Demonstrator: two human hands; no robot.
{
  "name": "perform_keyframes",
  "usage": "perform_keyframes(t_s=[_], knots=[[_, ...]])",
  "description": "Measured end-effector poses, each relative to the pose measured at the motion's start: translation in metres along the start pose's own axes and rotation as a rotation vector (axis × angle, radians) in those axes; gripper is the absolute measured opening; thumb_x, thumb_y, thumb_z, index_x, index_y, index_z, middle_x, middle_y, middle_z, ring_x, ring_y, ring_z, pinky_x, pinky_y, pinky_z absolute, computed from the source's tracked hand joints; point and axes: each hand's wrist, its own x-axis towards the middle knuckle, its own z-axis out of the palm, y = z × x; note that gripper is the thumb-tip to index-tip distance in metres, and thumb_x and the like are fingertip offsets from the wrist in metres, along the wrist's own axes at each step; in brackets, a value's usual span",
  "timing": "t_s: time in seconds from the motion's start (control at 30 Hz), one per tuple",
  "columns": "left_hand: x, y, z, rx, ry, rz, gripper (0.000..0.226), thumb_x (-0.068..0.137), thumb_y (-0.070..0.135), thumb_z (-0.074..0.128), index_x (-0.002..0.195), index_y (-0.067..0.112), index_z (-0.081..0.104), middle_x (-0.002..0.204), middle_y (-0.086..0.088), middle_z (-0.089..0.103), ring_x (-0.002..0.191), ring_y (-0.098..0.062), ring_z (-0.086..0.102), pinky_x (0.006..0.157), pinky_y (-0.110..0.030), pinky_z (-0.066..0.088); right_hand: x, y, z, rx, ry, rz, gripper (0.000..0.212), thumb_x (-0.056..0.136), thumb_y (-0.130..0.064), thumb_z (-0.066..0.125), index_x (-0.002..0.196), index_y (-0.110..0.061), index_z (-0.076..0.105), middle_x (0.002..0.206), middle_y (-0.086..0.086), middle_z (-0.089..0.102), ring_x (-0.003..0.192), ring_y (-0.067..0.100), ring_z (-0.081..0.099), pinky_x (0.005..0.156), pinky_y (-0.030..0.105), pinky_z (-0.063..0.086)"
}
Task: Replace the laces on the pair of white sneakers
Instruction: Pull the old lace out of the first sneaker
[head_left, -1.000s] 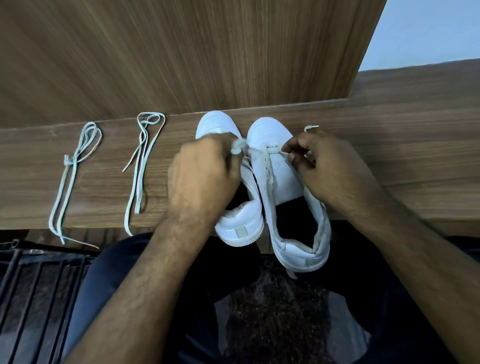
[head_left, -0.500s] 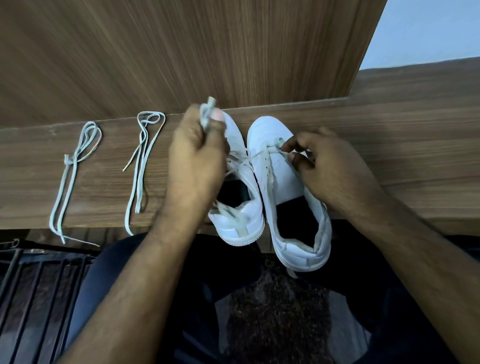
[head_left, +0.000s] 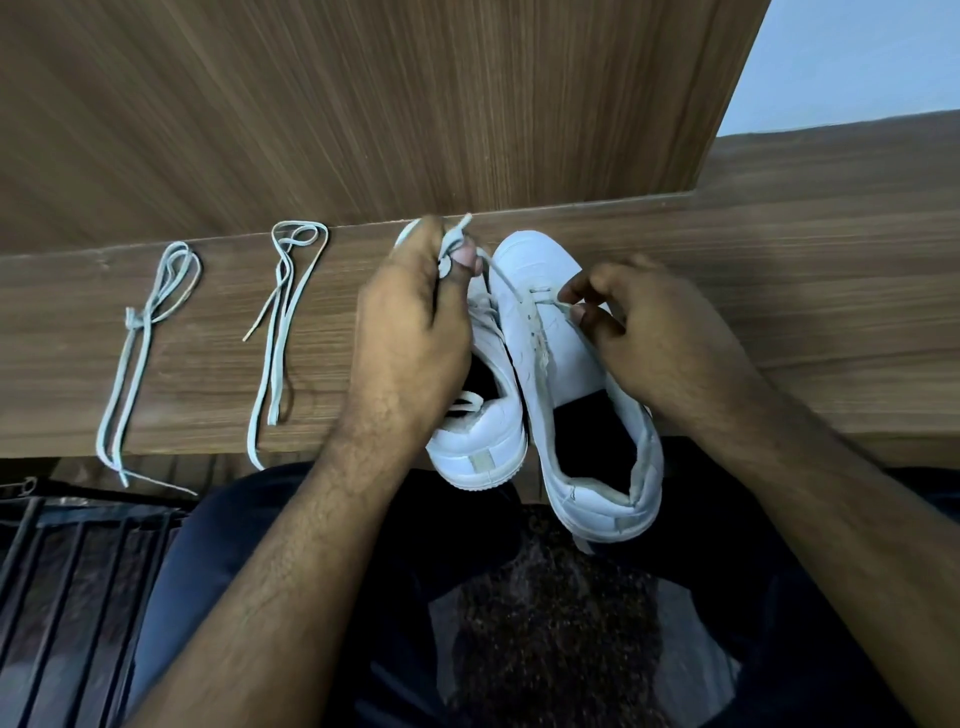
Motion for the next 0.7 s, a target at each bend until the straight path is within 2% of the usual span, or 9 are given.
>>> perform_keyframes(t_s=[0.1, 0.13, 0.2, 0.23, 0.3, 0.37, 0.43, 0.53, 0.7], knots=[[-0.002, 0.014, 0.004, -0.543, -0.012, -0.193, 0.025, 0.109, 0.022, 0.042, 0.088, 0.012, 0.052, 0.078, -0.005, 0.071, 0.076, -0.025, 0.068, 0.083, -0.045, 0.056, 0.000, -0.001, 0.000, 0.002, -0.005, 0.001, 0.016, 0.096, -0.033, 0.059, 0.110, -0.034, 0.066, 0.110, -0.008, 0.058, 0.091, 0.014, 0.057, 0.081, 0.037, 0.051], [-0.002, 0.019, 0.003, -0.698, -0.009, -0.268, 0.025, 0.109, 0.021, 0.041, 0.086, 0.014, 0.050, 0.068, -0.004, 0.063, 0.064, -0.024, 0.061, 0.076, -0.046, 0.057, 0.000, -0.001, 0.000, 0.001, -0.003, 0.003, 0.015, 0.096, -0.033, 0.059, 0.110, -0.034, 0.066, 0.110, -0.009, 0.058, 0.091, 0.014, 0.058, 0.081, 0.037, 0.051], [0.002, 0.022, -0.001, -0.817, 0.023, -0.392, 0.026, 0.109, 0.022, 0.041, 0.083, 0.018, 0.044, 0.057, 0.003, 0.042, 0.048, -0.012, 0.039, 0.054, -0.032, 0.051, 0.000, -0.001, 0.000, 0.004, 0.003, 0.012, 0.015, 0.096, -0.032, 0.059, 0.109, -0.034, 0.066, 0.111, -0.009, 0.058, 0.092, 0.015, 0.059, 0.081, 0.037, 0.051], [0.003, 0.020, -0.004, -0.729, 0.050, -0.380, 0.028, 0.109, 0.024, 0.041, 0.082, 0.020, 0.042, 0.056, 0.005, 0.037, 0.047, -0.009, 0.032, 0.047, -0.026, 0.041, 0.000, -0.001, 0.000, 0.002, 0.005, 0.015, 0.015, 0.096, -0.032, 0.059, 0.109, -0.034, 0.066, 0.112, -0.009, 0.059, 0.092, 0.014, 0.059, 0.081, 0.037, 0.052], [0.004, 0.011, -0.011, -0.244, 0.083, -0.166, 0.026, 0.107, 0.031, 0.044, 0.082, 0.021, 0.044, 0.055, 0.009, 0.038, 0.047, -0.009, 0.032, 0.046, -0.027, 0.031, 0.000, -0.001, 0.001, -0.009, 0.004, 0.016, 0.015, 0.096, -0.032, 0.059, 0.109, -0.034, 0.066, 0.112, -0.008, 0.059, 0.091, 0.015, 0.059, 0.082, 0.037, 0.051], [0.003, 0.001, -0.016, 0.253, -0.015, 0.022, 0.025, 0.102, 0.040, 0.049, 0.089, 0.019, 0.050, 0.057, 0.007, 0.047, 0.052, -0.008, 0.046, 0.053, -0.027, 0.039, -0.001, -0.001, 0.002, -0.008, 0.003, 0.013, 0.015, 0.096, -0.032, 0.059, 0.109, -0.034, 0.066, 0.111, -0.008, 0.058, 0.094, 0.016, 0.059, 0.084, 0.039, 0.051], [0.000, 0.000, -0.021, 0.530, -0.234, -0.039, 0.035, 0.093, 0.057, 0.056, 0.094, 0.022, 0.058, 0.068, 0.003, 0.059, 0.070, -0.022, 0.061, 0.065, -0.033, 0.051, -0.001, -0.001, 0.001, -0.003, 0.006, 0.010, 0.015, 0.096, -0.032, 0.059, 0.109, -0.035, 0.066, 0.110, -0.009, 0.058, 0.097, 0.016, 0.060, 0.085, 0.040, 0.052], [-0.002, 0.013, -0.029, 0.796, -0.342, -0.187, 0.036, 0.082, 0.062, 0.068, 0.107, 0.036, 0.067, 0.092, -0.007, 0.067, 0.094, -0.036, 0.065, 0.071, -0.034, 0.047, 0.000, -0.001, 0.000, -0.011, 0.006, 0.008, 0.015, 0.096, -0.032, 0.059, 0.109, -0.035, 0.066, 0.109, -0.009, 0.059, 0.096, 0.015, 0.059, 0.084, 0.039, 0.052], [0.000, 0.028, -0.034, 0.918, -0.292, -0.168, 0.018, 0.085, 0.042, 0.072, 0.103, 0.041, 0.072, 0.090, -0.008, 0.065, 0.089, -0.039, 0.065, 0.066, -0.033, 0.039, 0.001, -0.004, 0.001, -0.058, -0.015, 0.008, 0.015, 0.096, -0.033, 0.058, 0.109, -0.035, 0.065, 0.109, -0.009, 0.058, 0.090, 0.016, 0.059, 0.081, 0.038, 0.052]])
